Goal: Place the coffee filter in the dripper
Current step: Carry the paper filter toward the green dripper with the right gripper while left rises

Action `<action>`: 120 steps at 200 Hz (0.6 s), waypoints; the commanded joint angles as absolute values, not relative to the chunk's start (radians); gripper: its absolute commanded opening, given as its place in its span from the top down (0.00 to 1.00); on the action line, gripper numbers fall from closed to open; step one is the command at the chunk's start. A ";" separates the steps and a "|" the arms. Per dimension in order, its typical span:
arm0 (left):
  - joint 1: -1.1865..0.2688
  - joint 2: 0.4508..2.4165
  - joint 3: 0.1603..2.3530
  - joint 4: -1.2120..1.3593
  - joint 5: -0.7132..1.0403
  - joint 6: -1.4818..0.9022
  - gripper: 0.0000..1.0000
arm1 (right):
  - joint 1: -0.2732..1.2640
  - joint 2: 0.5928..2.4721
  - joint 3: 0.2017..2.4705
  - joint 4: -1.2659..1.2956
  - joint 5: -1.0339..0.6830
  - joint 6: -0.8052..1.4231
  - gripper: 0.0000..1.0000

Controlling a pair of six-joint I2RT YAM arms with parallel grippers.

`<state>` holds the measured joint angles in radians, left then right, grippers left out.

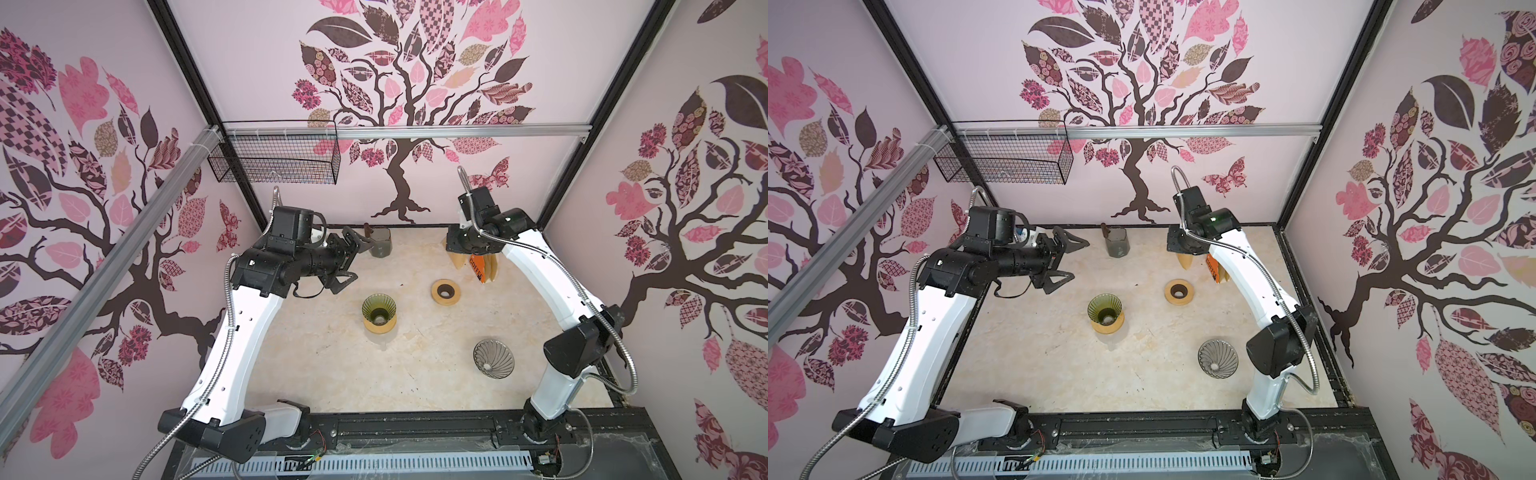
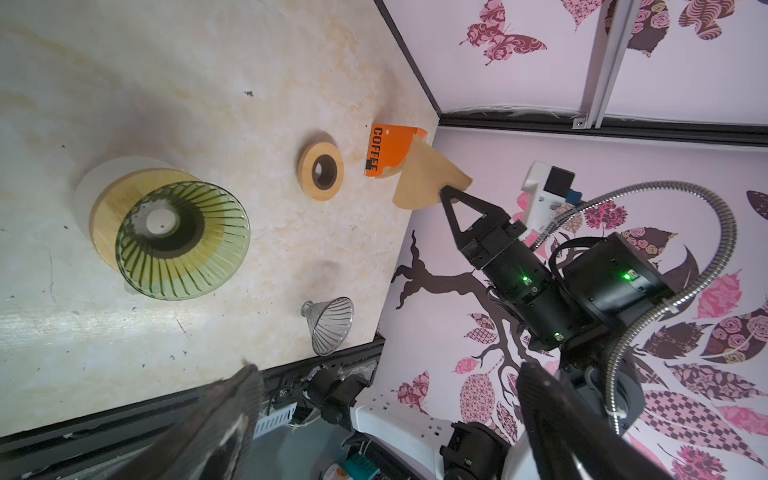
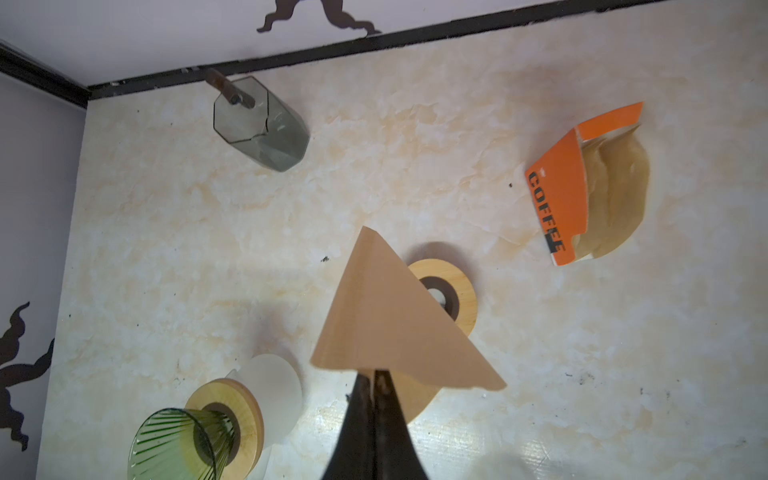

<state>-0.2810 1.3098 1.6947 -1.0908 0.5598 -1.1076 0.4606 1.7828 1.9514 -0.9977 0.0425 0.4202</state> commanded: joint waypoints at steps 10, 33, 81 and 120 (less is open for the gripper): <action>-0.295 1.302 1.674 -1.070 0.595 -1.158 0.02 | 0.524 1.717 1.934 -1.000 0.039 0.431 1.00; -0.307 1.299 1.722 -1.074 0.574 -1.162 0.02 | 0.545 1.708 1.955 -1.040 0.019 0.429 1.00; -0.305 1.296 1.679 -1.010 0.675 -1.201 0.02 | 0.631 1.756 2.125 -1.204 -0.006 0.389 1.00; -0.302 1.280 1.652 -0.965 0.724 -1.248 0.02 | 0.655 1.768 2.164 -1.235 -0.056 0.386 1.00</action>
<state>-0.3035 1.3094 1.6871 -1.0229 0.6796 -1.2015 0.6449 1.7771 2.1262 -1.1599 -0.0257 0.4030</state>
